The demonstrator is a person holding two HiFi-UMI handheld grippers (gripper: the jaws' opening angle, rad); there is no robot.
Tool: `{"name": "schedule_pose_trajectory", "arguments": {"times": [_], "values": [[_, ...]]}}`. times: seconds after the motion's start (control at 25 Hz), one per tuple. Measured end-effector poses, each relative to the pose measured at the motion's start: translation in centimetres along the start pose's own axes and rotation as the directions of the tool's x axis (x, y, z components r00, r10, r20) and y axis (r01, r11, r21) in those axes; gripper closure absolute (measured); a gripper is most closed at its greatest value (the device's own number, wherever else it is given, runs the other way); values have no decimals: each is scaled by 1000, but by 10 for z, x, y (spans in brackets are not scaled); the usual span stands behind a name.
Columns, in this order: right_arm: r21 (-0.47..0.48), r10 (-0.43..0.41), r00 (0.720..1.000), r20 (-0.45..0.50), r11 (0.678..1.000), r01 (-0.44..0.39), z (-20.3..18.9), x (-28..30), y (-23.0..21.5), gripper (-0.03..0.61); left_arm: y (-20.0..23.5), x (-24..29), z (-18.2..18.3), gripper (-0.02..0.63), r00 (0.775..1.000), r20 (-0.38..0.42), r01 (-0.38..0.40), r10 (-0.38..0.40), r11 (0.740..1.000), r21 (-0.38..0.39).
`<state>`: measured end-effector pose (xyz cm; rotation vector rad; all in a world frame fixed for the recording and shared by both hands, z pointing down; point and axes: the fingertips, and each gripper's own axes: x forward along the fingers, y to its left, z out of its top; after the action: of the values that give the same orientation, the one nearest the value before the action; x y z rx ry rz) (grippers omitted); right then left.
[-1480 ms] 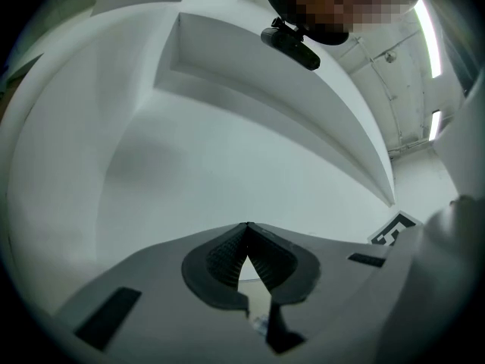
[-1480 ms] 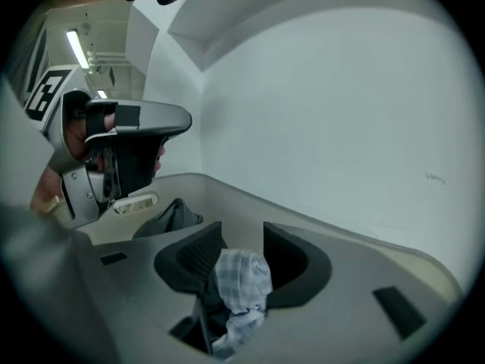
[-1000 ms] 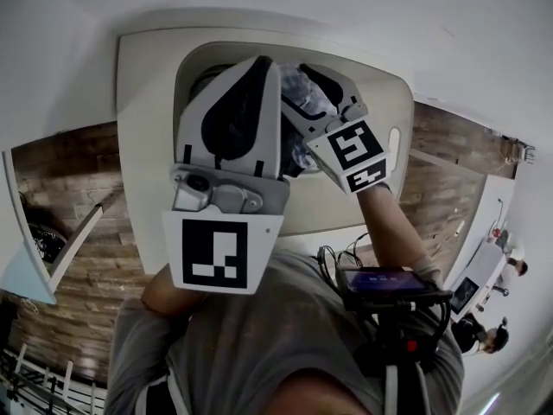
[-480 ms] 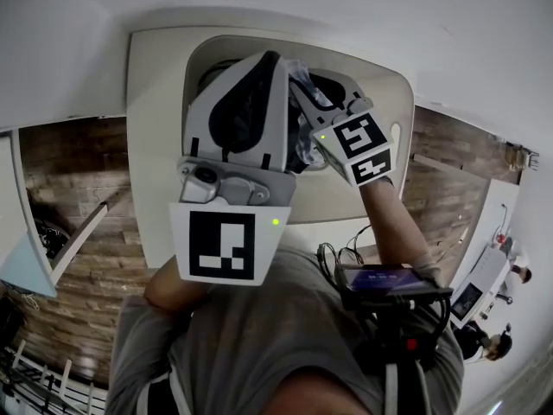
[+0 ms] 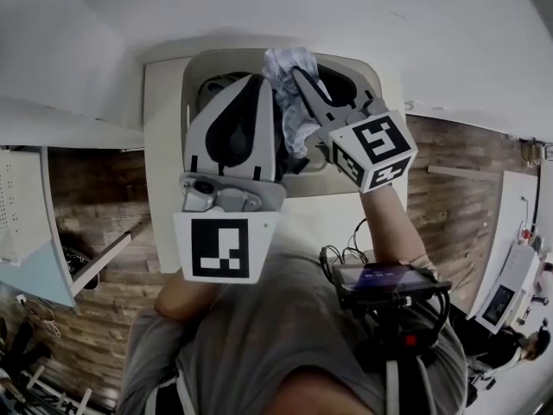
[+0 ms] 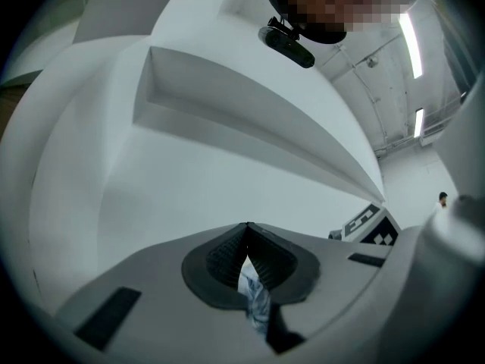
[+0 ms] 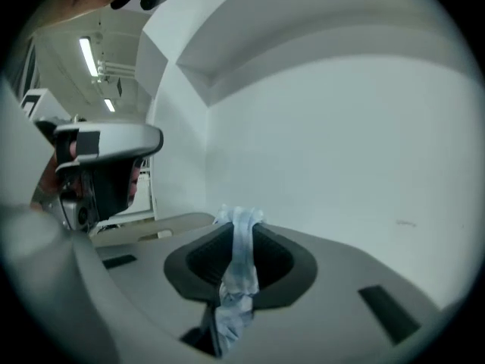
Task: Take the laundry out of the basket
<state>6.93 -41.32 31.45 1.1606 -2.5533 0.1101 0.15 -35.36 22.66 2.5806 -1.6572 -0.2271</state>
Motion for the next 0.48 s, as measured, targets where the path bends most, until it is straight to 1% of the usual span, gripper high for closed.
{"name": "schedule_pose_trajectory", "arguments": {"times": [0.08,0.24,0.48], "values": [[12,-21,997,69,1000,21,23,-15,-1,509,-9,-8,7,606,1000,4,5,-5,1000,17],[11,-52,981,186,999,51,66,-47,-1,509,-19,-23,28,606,999,44,-10,8,999,49],[-19,-89,939,332,995,101,123,-95,1,509,-27,-43,49,606,994,106,-22,11,995,102]]}}
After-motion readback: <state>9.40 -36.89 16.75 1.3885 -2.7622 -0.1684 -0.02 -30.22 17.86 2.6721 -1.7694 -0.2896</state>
